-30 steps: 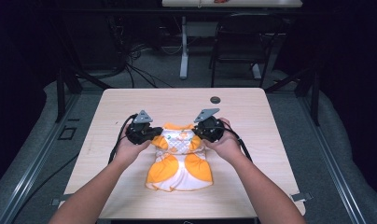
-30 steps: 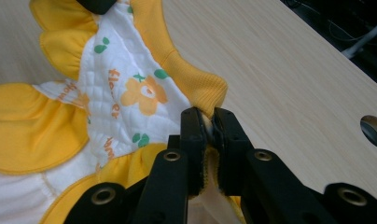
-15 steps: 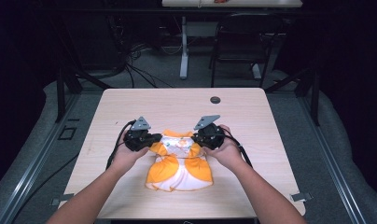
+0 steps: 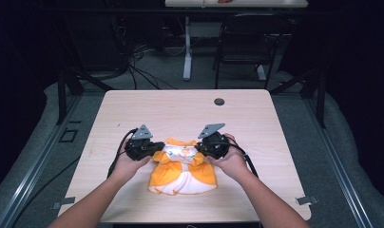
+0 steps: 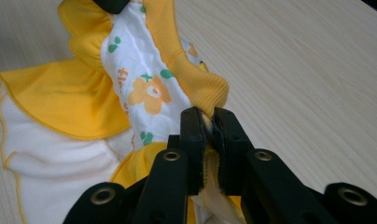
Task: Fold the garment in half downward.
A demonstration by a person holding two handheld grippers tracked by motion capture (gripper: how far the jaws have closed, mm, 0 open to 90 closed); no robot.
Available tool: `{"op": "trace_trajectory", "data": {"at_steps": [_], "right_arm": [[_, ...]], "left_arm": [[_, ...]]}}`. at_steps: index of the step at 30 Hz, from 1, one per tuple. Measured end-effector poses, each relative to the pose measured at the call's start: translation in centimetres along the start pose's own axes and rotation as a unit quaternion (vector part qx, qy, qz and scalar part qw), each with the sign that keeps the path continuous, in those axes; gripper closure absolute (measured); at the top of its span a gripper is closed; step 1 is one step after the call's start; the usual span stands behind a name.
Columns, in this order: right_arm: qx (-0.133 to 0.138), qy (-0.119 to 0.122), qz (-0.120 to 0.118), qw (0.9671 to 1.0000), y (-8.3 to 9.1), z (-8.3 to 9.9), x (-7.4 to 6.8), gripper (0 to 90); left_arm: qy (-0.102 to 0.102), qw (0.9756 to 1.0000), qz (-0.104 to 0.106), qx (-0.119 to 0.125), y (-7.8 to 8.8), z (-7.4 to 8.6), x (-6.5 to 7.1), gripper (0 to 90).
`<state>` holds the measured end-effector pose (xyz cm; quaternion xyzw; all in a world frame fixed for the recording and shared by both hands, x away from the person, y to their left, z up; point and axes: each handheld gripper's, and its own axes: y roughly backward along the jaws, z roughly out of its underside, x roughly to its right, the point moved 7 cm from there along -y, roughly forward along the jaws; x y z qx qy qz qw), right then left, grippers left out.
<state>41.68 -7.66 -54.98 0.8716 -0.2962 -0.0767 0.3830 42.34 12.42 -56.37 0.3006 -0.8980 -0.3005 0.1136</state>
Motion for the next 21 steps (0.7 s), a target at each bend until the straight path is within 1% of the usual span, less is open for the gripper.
{"op": "trace_trajectory", "data": {"at_steps": [3,4,5,6,7,10,11,13,16,18,19,20,21], "right_arm": [[-0.001,0.0,-0.002,1.0,0.1,0.2,-0.3,82.5],[0.002,0.0,-0.001,1.0,0.1,0.2,-0.4,82.5],[0.001,-0.001,-0.004,1.0,0.1,0.3,-0.5,82.5],[0.001,-0.001,-0.004,1.0,0.1,0.3,-0.5,82.5],[-0.005,-0.011,-0.015,0.9998,-0.1,0.9,-0.7,82.5],[-0.009,-0.011,-0.02,0.9997,-0.1,1.3,-0.8,82.5],[-0.004,-0.017,-0.024,0.9996,-0.3,1.8,-1.0,82.5],[-0.003,-0.02,-0.028,0.9994,-0.3,2.2,-1.2,82.5],[0.003,-0.023,-0.027,0.9994,-0.3,2.6,-1.4,82.4],[0.004,-0.019,-0.027,0.9995,-0.2,2.9,-1.5,82.4],[0.008,-0.022,-0.028,0.9993,-0.1,2.9,-1.6,82.4],[0.01,-0.02,-0.03,0.9993,-0.1,3.0,-1.7,82.4],[0.011,-0.021,-0.031,0.9992,0.0,3.2,-1.8,82.4]], "left_arm": [[-0.002,1.0,0.002,0.001,0.2,0.2,0.3,87.6],[-0.004,1.0,0.001,0.0,0.3,0.4,0.5,87.6],[-0.009,1.0,0.003,-0.003,0.3,0.6,0.6,87.6],[-0.009,1.0,0.003,-0.003,0.3,0.6,0.6,87.6],[-0.01,0.9999,0.007,-0.004,0.4,0.9,1.0,87.6],[-0.011,0.9999,0.01,-0.004,0.4,1.2,1.3,87.5],[-0.017,0.9998,0.01,-0.005,0.4,1.4,1.6,87.5],[-0.019,0.9997,0.012,-0.006,0.4,1.5,1.7,87.5],[-0.02,0.9997,0.014,0.0,0.5,1.6,1.9,87.5],[-0.015,0.9997,0.017,0.003,0.5,1.8,2.1,87.5],[-0.016,0.9997,0.02,0.001,0.6,2.0,2.2,87.5],[-0.016,0.9997,0.02,0.001,0.6,2.0,2.2,87.5],[-0.017,0.9996,0.023,0.003,0.7,2.3,2.4,87.5]]}}
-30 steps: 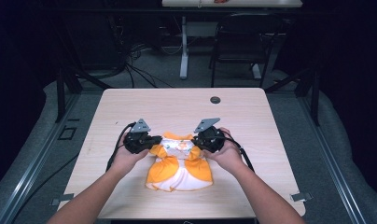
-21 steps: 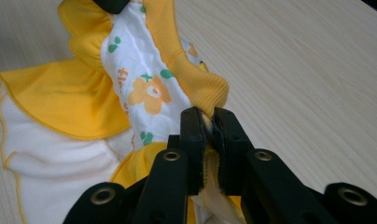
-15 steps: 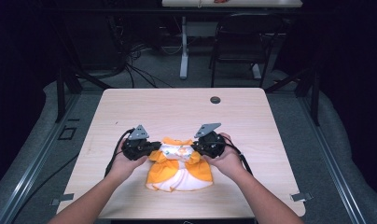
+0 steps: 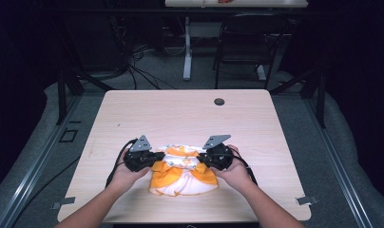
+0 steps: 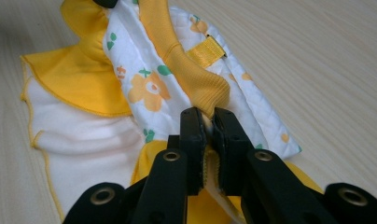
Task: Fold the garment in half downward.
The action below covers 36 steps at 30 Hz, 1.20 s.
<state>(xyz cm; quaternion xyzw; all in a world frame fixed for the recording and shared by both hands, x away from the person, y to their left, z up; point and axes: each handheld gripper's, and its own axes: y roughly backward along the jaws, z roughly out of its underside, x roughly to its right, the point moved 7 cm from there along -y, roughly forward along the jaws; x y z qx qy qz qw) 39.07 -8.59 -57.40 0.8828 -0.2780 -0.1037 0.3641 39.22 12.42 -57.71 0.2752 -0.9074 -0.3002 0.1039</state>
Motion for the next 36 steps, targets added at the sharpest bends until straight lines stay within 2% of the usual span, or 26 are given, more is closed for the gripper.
{"op": "trace_trajectory", "data": {"at_steps": [4,10,15,23,29,31,32,35,36], "right_arm": [[0.01,-0.006,-0.005,0.9999,0.0,0.5,-0.5,82.3],[0.012,0.003,-0.008,0.9999,0.2,0.9,-1.2,82.3],[0.021,-0.003,-0.01,0.9997,0.1,1.2,-1.7,82.2],[0.024,-0.004,-0.012,0.9996,0.0,2.0,-2.4,82.0],[0.018,0.002,-0.012,0.9998,-0.1,2.3,-2.7,81.6],[0.017,0.0,-0.013,0.9998,-0.1,2.4,-2.8,81.2],[0.018,-0.002,-0.013,0.9998,-0.1,2.4,-2.8,80.7],[0.021,-0.003,-0.013,0.9997,-0.2,2.5,-2.9,78.6],[0.02,-0.003,-0.014,0.9997,0.0,2.5,-2.9,77.4]], "left_arm": [[-0.004,1.0,0.004,0.002,0.1,0.5,0.5,87.5],[0.006,0.9999,0.006,0.009,0.3,1.3,0.8,87.5],[0.003,0.9999,0.004,0.009,0.4,1.9,1.1,87.5],[0.004,0.9999,0.002,0.013,0.5,2.5,1.7,87.3],[-0.006,0.9999,-0.006,0.007,0.4,2.9,2.1,86.5],[-0.006,0.9999,-0.006,0.008,0.5,2.9,2.3,83.4],[0.001,0.9999,0.002,0.013,0.6,2.9,2.5,79.7],[-0.003,0.9998,0.008,0.016,0.7,3.0,2.7,73.9],[-0.004,0.9997,0.016,0.018,0.8,3.0,3.1,70.5]]}}
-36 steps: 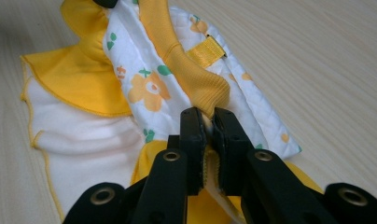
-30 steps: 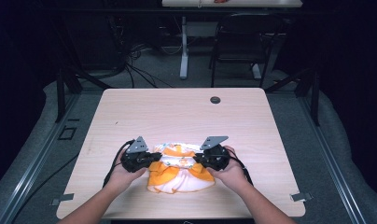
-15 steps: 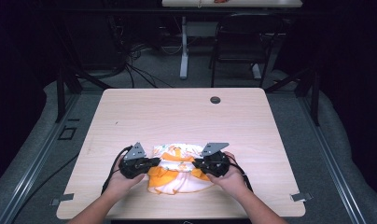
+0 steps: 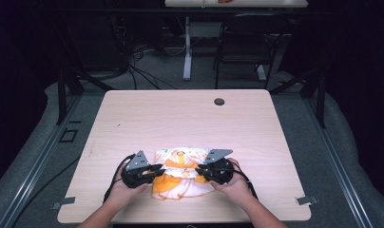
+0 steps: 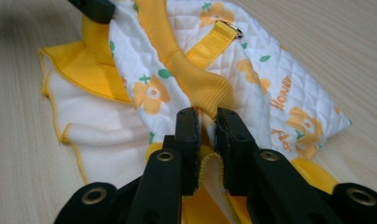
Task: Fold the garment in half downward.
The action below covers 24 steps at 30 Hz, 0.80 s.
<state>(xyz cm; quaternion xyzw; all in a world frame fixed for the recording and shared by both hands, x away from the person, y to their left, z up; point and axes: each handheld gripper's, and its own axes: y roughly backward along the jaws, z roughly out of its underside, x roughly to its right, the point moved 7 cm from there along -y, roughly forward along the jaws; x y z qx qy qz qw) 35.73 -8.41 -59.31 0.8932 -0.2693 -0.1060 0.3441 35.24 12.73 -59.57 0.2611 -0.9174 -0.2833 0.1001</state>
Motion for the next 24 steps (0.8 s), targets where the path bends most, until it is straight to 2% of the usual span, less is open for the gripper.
{"op": "trace_trajectory", "data": {"at_steps": [5,7,13,15,17,20,21,23,24], "right_arm": [[-0.001,0.0,0.002,1.0,0.4,0.3,-0.1,74.0],[0.0,0.0,0.004,1.0,0.6,0.4,-0.1,74.8],[-0.001,0.009,0.006,0.9999,1.2,0.6,-0.3,81.2],[0.003,0.013,0.007,0.9999,1.5,0.7,-0.4,81.2],[0.008,0.013,0.004,0.9999,1.9,0.6,-0.6,80.3],[0.02,0.006,0.005,0.9998,2.5,0.5,-0.7,73.6],[0.024,0.003,0.005,0.9997,2.7,0.4,-0.6,73.0],[0.032,-0.001,0.003,0.9995,3.0,0.2,-0.6,72.3],[0.04,-0.007,0.005,0.9991,3.4,-0.2,-0.4,71.1]], "left_arm": [[-0.015,0.9997,0.018,0.002,0.4,-0.2,1.1,66.7],[-0.026,0.9995,0.016,-0.002,0.5,-0.2,1.5,66.7],[-0.022,0.9995,0.021,0.008,0.8,-0.6,1.9,63.9],[-0.015,0.9993,0.025,0.023,1.3,-1.1,2.0,62.4],[-0.013,0.9994,0.017,0.027,1.6,-1.6,2.0,62.0],[-0.012,0.9996,0.004,0.026,1.8,-2.0,1.5,62.0],[-0.009,0.9996,-0.004,0.026,1.8,-2.1,1.1,62.0],[-0.004,0.9995,-0.007,0.029,1.8,-2.2,0.9,62.0],[0.008,0.9993,-0.019,0.029,1.7,-2.4,0.1,62.0]]}}
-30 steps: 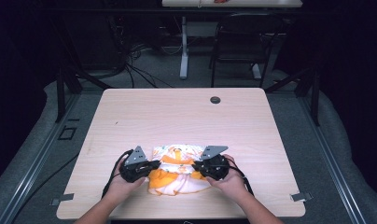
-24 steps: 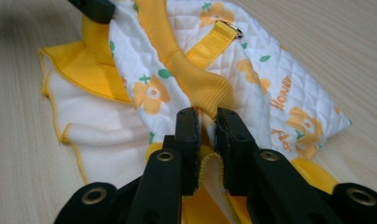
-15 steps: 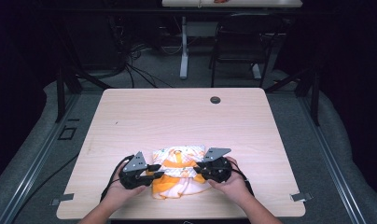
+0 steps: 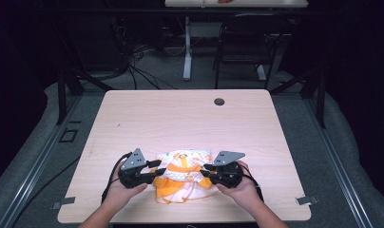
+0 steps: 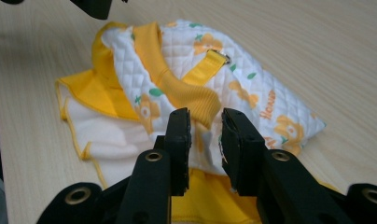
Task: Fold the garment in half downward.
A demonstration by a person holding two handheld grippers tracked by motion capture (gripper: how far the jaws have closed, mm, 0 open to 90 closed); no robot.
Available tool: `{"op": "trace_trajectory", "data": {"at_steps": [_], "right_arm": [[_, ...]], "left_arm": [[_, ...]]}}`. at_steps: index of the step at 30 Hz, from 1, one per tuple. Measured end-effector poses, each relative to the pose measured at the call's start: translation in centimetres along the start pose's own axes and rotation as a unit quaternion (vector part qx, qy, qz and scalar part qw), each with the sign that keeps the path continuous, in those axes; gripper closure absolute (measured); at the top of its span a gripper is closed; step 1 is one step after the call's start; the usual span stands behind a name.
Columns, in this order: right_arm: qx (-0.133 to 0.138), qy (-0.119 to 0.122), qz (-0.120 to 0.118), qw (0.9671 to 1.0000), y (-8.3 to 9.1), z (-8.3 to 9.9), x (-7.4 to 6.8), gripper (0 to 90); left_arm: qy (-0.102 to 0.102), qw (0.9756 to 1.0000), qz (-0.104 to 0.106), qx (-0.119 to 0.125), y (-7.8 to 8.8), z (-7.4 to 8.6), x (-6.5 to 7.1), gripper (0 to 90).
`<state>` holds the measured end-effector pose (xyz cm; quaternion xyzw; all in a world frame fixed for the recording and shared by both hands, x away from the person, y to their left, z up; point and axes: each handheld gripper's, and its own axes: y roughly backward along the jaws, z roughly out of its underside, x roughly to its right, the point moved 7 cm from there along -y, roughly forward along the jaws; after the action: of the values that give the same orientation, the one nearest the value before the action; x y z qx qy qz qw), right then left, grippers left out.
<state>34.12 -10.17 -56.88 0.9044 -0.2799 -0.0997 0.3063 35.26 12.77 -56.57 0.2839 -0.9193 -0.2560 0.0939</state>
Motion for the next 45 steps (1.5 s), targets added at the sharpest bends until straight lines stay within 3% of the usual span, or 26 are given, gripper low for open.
{"op": "trace_trajectory", "data": {"at_steps": [6,8,10,17,22,30,31,32,39,45], "right_arm": [[-0.002,-0.01,0.018,0.9998,-0.2,-0.6,1.2,70.6],[-0.009,-0.02,0.026,0.9994,-1.0,-0.8,2.2,71.2],[-0.009,-0.024,0.026,0.9993,-1.4,-0.8,2.5,71.1],[-0.03,-0.014,0.013,0.9994,-2.9,-0.6,2.6,67.6],[-0.032,-0.012,0.003,0.9994,-2.5,-0.2,2.0,65.8],[-0.034,0.002,-0.005,0.9994,-1.5,0.9,0.9,63.0],[-0.034,0.002,-0.006,0.9994,-1.5,1.0,0.8,63.0],[-0.038,0.004,-0.008,0.9992,-1.4,1.2,0.8,62.8],[-0.059,-0.002,-0.011,0.9982,-1.3,2.8,0.7,62.2],[-0.067,-0.012,-0.012,0.9976,-1.8,3.4,0.5,62.6]], "left_arm": [[0.027,0.9992,-0.023,-0.02,-1.2,0.0,-1.9,62.0],[0.04,0.9985,-0.019,-0.033,-2.1,0.5,-2.3,60.9],[0.038,0.9985,-0.014,-0.037,-2.4,0.6,-2.2,60.4],[0.018,0.9992,0.015,-0.031,-2.3,0.8,-0.2,59.4],[-0.002,0.9991,0.034,-0.026,-1.8,0.9,1.3,58.2],[-0.009,0.9975,0.067,-0.021,-1.6,0.9,3.6,56.7],[-0.005,0.9963,0.084,-0.02,-1.9,1.1,4.3,56.6],[-0.007,0.9958,0.088,-0.023,-2.0,1.2,4.5,56.2],[0.005,0.9946,0.085,-0.06,-3.0,2.5,5.0,54.2],[0.007,0.9948,0.054,-0.086,-3.9,3.5,3.6,55.4]]}}
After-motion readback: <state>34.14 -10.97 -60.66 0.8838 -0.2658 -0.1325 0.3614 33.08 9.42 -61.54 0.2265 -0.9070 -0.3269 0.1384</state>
